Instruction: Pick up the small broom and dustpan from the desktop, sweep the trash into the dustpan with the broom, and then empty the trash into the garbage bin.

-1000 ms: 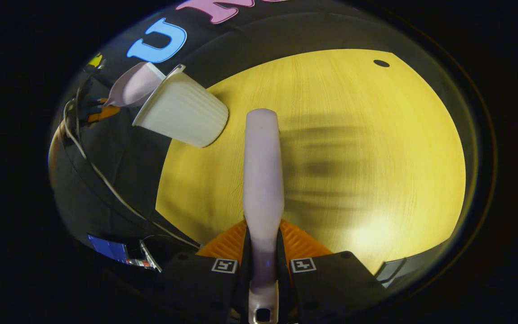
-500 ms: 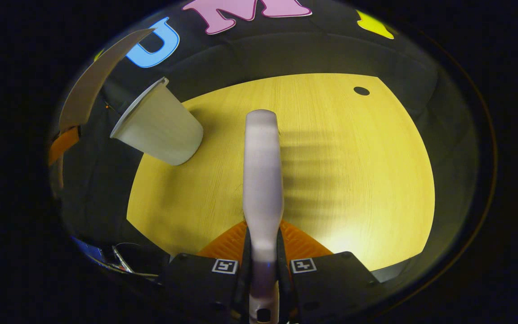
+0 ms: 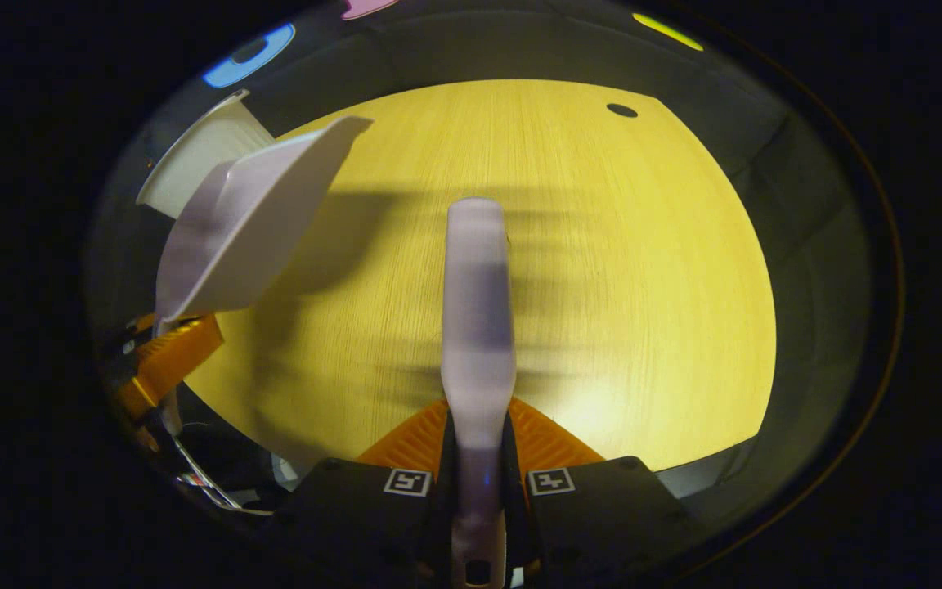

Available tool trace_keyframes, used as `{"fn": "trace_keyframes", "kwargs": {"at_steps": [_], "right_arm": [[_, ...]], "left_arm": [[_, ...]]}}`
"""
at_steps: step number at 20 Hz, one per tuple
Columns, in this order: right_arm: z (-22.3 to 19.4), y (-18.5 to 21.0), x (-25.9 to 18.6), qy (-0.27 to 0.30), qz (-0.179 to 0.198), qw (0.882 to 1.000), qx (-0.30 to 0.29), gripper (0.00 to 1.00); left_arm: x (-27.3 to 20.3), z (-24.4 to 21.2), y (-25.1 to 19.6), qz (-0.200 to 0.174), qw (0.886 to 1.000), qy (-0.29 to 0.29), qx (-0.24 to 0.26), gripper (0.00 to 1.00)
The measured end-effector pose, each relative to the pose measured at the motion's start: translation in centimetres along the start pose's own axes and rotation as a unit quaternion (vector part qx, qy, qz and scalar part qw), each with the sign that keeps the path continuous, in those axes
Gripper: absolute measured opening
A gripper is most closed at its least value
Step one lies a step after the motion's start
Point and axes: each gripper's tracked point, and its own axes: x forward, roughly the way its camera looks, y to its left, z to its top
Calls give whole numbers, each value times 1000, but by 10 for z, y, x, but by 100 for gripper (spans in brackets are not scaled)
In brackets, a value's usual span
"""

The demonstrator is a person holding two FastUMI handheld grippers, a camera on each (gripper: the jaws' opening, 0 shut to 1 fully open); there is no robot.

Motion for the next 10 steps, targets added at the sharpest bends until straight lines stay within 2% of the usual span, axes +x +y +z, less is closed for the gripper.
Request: {"fn": "trace_keyframes", "kwargs": {"at_steps": [4,8,10], "right_arm": [[14,19,29,-7,-13,1000,-8,29],[17,38,36,-7,-28,999,-16,29],[7,42,37,20,-21,1000,4,29]], "left_arm": [[1,-10,3,26,999,11,-36,29],[-3,-28,-14,9,996,54,-73,29],[-2,-29,-17,3,995,68,-78,29]]}}
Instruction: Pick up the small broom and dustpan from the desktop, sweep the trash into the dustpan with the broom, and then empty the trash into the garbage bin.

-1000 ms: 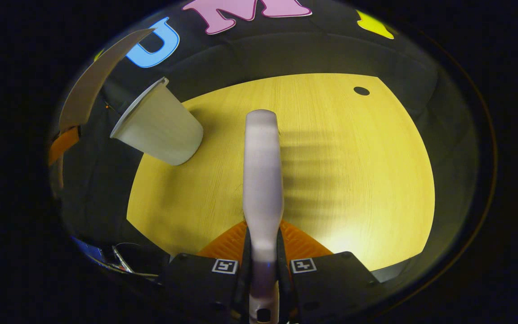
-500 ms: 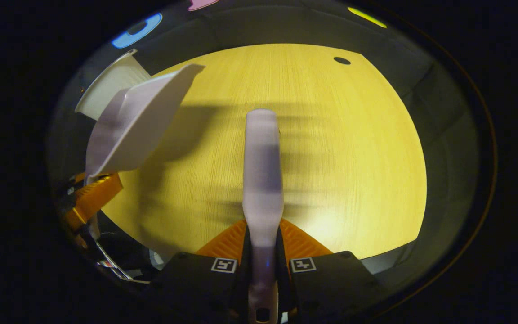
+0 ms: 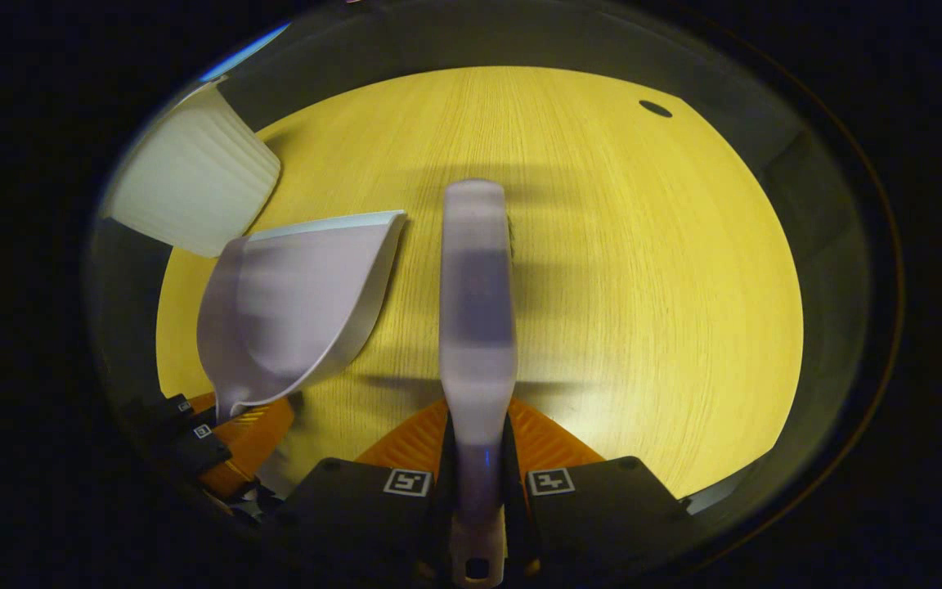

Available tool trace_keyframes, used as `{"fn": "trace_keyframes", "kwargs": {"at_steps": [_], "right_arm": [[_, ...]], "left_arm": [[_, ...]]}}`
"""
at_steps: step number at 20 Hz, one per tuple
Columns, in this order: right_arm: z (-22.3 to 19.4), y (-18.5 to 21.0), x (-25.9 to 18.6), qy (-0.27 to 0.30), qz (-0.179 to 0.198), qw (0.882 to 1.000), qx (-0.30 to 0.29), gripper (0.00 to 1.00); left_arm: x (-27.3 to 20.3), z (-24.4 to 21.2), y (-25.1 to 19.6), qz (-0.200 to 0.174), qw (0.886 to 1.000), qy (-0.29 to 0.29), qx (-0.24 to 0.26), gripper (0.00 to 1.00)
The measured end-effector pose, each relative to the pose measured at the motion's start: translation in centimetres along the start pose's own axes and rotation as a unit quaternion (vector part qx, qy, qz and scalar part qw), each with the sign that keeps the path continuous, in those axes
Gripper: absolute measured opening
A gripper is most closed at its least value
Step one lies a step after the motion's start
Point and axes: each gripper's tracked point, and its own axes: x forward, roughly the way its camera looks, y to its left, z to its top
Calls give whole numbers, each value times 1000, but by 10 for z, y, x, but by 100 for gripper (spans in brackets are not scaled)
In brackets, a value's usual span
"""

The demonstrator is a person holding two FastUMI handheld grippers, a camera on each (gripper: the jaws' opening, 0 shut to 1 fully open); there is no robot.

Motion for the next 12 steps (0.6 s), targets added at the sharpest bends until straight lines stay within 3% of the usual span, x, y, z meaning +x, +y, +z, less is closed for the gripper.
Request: {"fn": "trace_keyframes", "kwargs": {"at_steps": [3,6,7,8,12], "right_arm": [[-2,-7,5,17,-16,1000,-5,29],[-4,-2,2,28,-1,1000,8,29],[-5,-2,5,34,1,999,11,22],[-5,-2,4,36,4,999,12,29],[-11,-2,-3,40,11,999,1,35]], "left_arm": [[-3,1,1,9,1000,17,6,29],[-3,-1,2,16,999,31,6,29],[-3,-1,2,18,999,32,8,29],[-3,-2,3,22,999,37,11,29],[-5,-1,1,20,999,35,20,31]]}}
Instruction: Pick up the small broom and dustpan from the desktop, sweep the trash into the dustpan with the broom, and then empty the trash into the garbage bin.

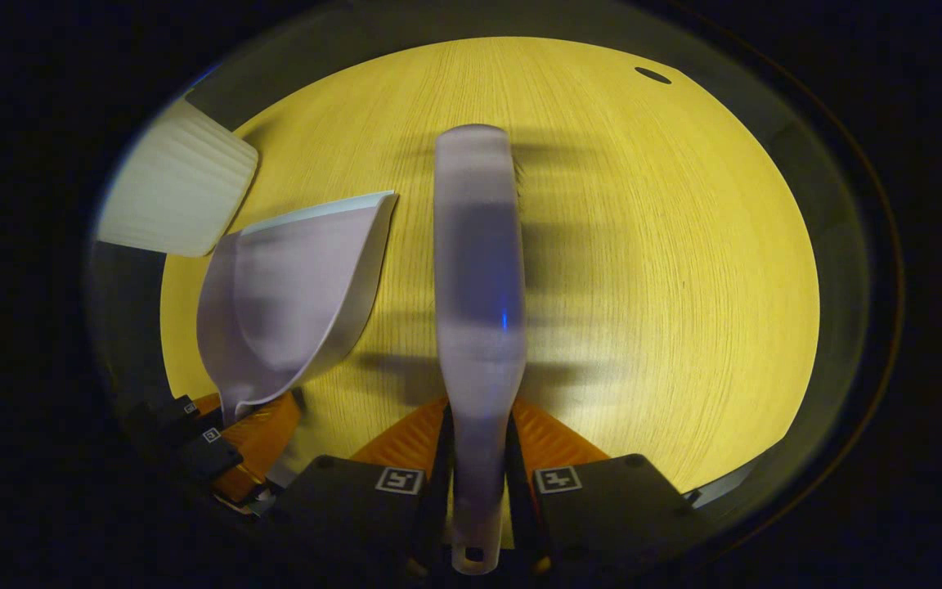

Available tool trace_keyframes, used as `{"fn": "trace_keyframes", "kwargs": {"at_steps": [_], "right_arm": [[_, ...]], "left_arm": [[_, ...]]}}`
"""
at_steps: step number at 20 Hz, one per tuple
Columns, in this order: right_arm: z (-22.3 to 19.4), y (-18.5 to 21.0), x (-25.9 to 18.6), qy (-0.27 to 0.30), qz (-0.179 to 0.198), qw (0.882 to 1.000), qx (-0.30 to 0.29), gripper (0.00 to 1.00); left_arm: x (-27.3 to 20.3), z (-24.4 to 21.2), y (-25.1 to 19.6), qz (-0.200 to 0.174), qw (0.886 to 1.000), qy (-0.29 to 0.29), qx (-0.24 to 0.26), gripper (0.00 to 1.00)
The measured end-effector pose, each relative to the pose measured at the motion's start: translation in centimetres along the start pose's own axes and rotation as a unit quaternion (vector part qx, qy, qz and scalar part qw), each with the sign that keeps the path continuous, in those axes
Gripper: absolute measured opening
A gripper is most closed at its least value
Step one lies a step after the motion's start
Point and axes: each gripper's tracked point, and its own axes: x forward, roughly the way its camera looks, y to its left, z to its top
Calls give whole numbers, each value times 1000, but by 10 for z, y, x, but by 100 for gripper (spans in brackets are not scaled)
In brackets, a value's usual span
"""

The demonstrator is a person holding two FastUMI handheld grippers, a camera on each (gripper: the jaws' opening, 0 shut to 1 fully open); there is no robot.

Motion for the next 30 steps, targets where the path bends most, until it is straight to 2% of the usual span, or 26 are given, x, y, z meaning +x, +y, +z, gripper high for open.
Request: {"fn": "trace_keyframes", "kwargs": {"at_steps": [1,2,3,4,6,7,8,11,13,15,16,18,20,21,22,23,25,27,30], "right_arm": [[-1,-1,-1,-4,-1,1000,-8,36],[-1,0,-7,-11,1,1000,-13,47],[2,0,-12,-21,1,1000,-16,55],[4,2,-19,-35,4,999,-17,82],[9,3,-37,-64,6,998,-21,98],[12,3,-50,-83,6,996,-25,92],[16,4,-62,-104,4,994,-28,98],[21,13,-118,-195,10,980,-22,97],[23,22,-169,-278,16,960,-21,97],[17,31,-231,-376,-2,926,-23,97],[12,34,-264,-427,-4,904,-24,97],[0,54,-324,-529,10,848,-26,96],[-28,66,-369,-607,16,794,-29,96],[-42,68,-376,-632,11,774,-34,95],[-51,69,-371,-647,1,761,-46,95],[-59,73,-368,-652,-4,756,-55,95],[-65,81,-366,-651,4,756,-63,95],[-73,80,-369,-650,15,758,-58,95],[-94,87,-381,-659,21,750,-51,95]], "left_arm": [[-3,1,0,4,1000,-7,-1,35],[-3,3,1,12,1000,-19,-2,50],[-6,5,0,16,999,-29,-7,58],[-10,5,-3,15,999,-37,-13,59],[-24,6,-4,21,998,-55,-19,59],[-32,9,-3,25,997,-71,-20,59],[-42,9,-4,23,996,-90,-18,59],[-85,19,-8,6,984,-179,-24,59],[-116,20,-9,-18,962,-270,-23,74],[-145,20,-5,-27,932,-360,-5,76],[-160,18,-5,-28,915,-402,7,76],[-179,3,-4,-22,875,-483,22,75],[-183,-13,-5,-23,846,-532,27,75],[-179,-16,-5,-28,833,-552,26,74],[-182,-23,-2,-32,827,-561,21,74],[-181,-27,3,-34,824,-566,16,73],[-190,-29,7,-31,816,-577,10,73],[-194,-32,4,-11,819,-573,7,74],[-187,-28,-12,-2,818,-575,11,72]]}}
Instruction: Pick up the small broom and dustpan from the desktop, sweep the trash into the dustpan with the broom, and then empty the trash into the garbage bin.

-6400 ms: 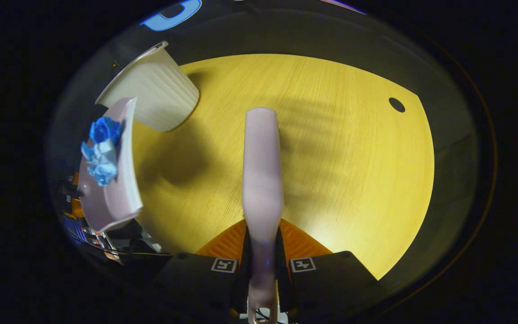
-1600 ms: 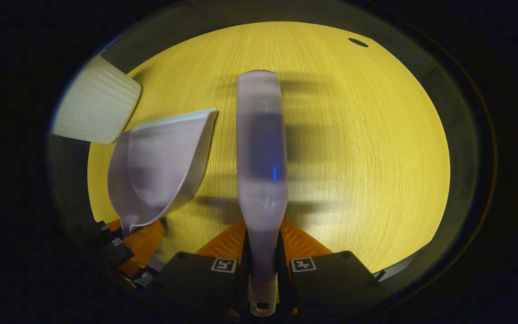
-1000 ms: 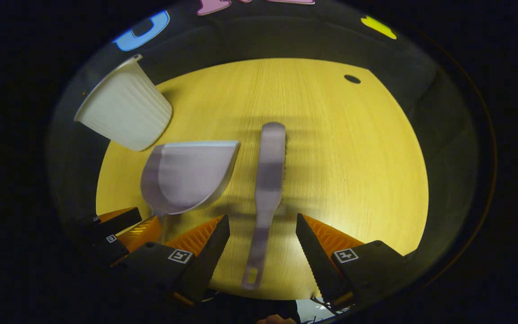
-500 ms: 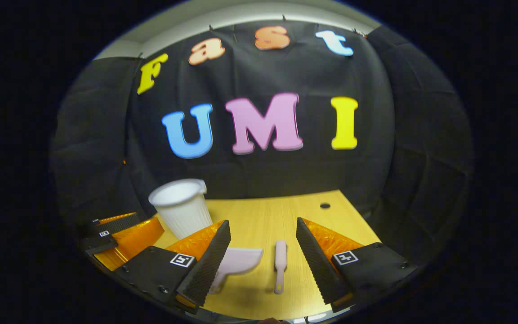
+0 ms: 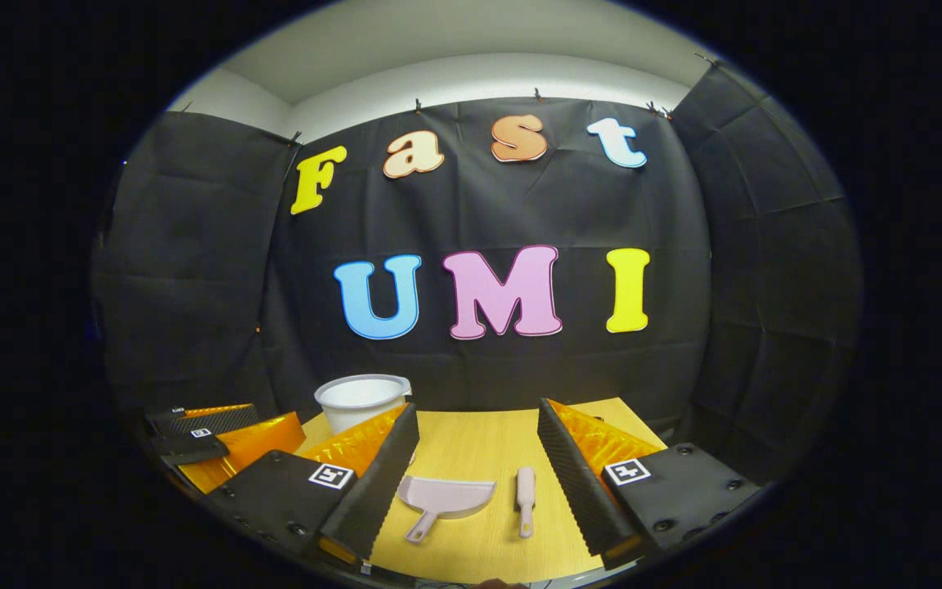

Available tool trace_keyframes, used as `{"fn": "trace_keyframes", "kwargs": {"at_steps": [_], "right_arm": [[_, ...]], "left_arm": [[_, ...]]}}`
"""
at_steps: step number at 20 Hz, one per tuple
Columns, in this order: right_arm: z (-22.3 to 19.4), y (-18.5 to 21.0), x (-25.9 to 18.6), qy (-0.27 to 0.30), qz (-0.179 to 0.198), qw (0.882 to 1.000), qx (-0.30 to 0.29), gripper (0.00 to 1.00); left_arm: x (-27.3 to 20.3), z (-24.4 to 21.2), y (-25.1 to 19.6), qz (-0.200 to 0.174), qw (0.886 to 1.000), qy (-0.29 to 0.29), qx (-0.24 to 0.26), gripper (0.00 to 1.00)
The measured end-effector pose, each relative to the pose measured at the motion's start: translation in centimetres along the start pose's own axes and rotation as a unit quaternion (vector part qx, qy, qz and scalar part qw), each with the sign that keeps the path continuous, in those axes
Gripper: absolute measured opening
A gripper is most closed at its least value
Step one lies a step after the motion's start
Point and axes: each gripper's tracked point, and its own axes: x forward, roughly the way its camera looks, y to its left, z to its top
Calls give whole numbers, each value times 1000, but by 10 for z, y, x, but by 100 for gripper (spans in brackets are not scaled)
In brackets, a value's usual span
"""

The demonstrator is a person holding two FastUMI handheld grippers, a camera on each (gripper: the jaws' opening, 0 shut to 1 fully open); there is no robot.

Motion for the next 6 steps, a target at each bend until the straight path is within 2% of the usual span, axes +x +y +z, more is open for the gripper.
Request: {"fn": "trace_keyframes", "kwargs": {"at_steps": [3,4,6], "right_arm": [[-4,1,0,3,4,1000,-1,95],[-3,0,1,3,6,1000,0,89],[-4,0,0,5,7,1000,-2,89]], "left_arm": [[3,-5,-4,6,1000,-2,9,72],[2,-5,-8,8,1000,-4,10,72],[-5,0,-8,3,1000,-10,9,72]]}}
